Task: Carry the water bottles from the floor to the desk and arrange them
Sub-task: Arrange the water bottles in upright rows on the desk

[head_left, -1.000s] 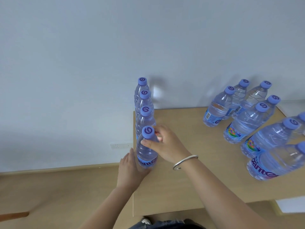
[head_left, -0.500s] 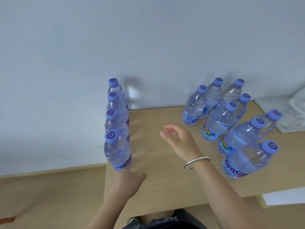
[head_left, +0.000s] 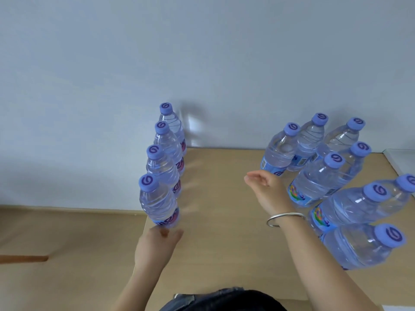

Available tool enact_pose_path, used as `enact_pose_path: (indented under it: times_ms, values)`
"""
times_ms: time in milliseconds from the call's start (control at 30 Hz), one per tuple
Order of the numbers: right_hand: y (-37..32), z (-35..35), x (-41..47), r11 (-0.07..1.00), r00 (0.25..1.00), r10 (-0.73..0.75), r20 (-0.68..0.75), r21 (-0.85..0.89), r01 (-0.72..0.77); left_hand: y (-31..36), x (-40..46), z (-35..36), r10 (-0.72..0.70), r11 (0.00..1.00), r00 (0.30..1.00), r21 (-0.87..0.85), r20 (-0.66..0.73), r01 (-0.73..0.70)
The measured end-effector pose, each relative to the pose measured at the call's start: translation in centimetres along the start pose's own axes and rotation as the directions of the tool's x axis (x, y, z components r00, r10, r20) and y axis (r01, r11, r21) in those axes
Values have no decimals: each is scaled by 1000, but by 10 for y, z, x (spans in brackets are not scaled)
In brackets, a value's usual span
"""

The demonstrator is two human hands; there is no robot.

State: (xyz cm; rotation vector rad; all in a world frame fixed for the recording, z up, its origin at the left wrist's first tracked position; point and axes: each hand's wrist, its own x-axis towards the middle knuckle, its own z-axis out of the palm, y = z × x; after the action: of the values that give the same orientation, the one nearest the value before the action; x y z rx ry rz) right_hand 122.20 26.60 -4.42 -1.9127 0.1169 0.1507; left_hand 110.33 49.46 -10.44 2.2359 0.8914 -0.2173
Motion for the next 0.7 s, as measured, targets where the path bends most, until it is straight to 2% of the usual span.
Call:
enact_pose_path:
  times_ms: [67,167,233,300,400,467,533,700]
  values:
    - [-4,3,6,1000,1000,-15,-2,-3,15,-7,5,-6,-26,998,997,55,-74,30]
    - [-11,16,8,1000,999,-27,21,-15,27,-9,12,-10,-7,998,986,-66,-164,-4]
    - [-16,39,0,996,984,-47,174,-72,61,-6,15,-10,12,993,980,-110,-199,-35]
    - [-19,69,-16,986,921,-99,376,-86,141,-6,16,-5,28,997,974,-68,-225,-44]
    - [-27,105,-32,966,841,-203,501,-41,257,-10,18,0,25,999,971,-26,-236,-32]
    - [-33,118,-36,944,823,-266,502,-38,328,-14,20,1,47,998,971,-35,-237,-56]
    - [-35,123,-36,924,840,-303,449,-76,374,-16,22,1,65,992,969,-93,-240,-90]
    - [-34,126,-36,920,873,-311,377,-110,376,-21,28,0,116,977,963,-148,-242,-155]
